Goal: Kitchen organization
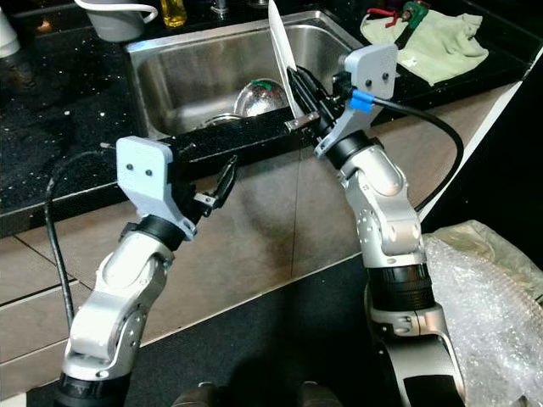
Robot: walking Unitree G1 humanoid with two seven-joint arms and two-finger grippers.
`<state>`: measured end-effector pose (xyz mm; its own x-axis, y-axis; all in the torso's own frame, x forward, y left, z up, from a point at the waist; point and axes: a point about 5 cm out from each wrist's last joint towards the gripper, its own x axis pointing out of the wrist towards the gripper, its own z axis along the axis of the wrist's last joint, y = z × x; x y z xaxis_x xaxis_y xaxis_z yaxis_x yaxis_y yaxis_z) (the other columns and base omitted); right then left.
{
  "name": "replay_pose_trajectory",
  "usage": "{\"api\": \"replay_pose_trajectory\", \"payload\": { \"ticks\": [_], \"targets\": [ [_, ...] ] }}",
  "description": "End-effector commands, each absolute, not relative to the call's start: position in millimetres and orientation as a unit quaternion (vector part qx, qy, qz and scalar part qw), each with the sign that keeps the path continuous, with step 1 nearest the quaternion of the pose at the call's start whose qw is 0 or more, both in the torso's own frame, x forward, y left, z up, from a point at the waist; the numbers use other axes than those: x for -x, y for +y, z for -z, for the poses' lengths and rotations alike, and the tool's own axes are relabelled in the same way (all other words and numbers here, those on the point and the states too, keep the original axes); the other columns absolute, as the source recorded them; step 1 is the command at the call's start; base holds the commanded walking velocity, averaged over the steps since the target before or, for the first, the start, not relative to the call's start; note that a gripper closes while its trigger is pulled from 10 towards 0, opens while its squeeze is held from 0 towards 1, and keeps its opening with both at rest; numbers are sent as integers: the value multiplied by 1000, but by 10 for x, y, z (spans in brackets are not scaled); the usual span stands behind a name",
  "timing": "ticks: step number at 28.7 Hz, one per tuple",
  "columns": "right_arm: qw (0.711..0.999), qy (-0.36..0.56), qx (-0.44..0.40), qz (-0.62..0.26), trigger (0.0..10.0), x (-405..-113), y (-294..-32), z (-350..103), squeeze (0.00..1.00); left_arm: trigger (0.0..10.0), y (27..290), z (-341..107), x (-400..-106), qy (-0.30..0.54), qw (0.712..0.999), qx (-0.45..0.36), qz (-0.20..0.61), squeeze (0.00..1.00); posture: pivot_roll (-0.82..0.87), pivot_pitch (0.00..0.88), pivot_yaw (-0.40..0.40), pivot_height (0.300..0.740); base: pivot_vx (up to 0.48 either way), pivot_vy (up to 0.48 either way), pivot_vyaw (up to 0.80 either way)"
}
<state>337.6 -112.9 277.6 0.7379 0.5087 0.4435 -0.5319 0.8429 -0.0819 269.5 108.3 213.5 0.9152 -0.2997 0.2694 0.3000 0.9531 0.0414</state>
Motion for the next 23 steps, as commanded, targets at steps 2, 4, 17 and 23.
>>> {"api": "replay_pose_trajectory", "payload": {
  "ticks": [2, 4, 17, 23],
  "targets": [
    [937, -214, -27, -275, 10000, -3402, -1129, -2727, 0, 10000, 1096, -2105, -2692, -133, 980, 2, 150, 0, 44, 95, -35, 740, 0, 0, 800],
    [939, -209, -35, -270, 10000, -3420, -1145, -2727, 0, 10000, 1108, -2118, -2695, -136, 980, -1, 148, 0, 47, 94, -36, 740, 0, 0, 800],
    [937, -227, -54, -261, 10000, -3420, -1176, -2798, 0, 10000, 1130, -2147, -2708, -141, 979, -6, 144, 0, 48, 92, -30, 740, 0, 0, 800],
    [934, -238, -70, -255, 10000, -3436, -1186, -2857, 0, 10000, 1138, -2163, -2715, -145, 979, -8, 144, 0, 52, 89, -32, 740, 0, 0, 202]
  ]
}}
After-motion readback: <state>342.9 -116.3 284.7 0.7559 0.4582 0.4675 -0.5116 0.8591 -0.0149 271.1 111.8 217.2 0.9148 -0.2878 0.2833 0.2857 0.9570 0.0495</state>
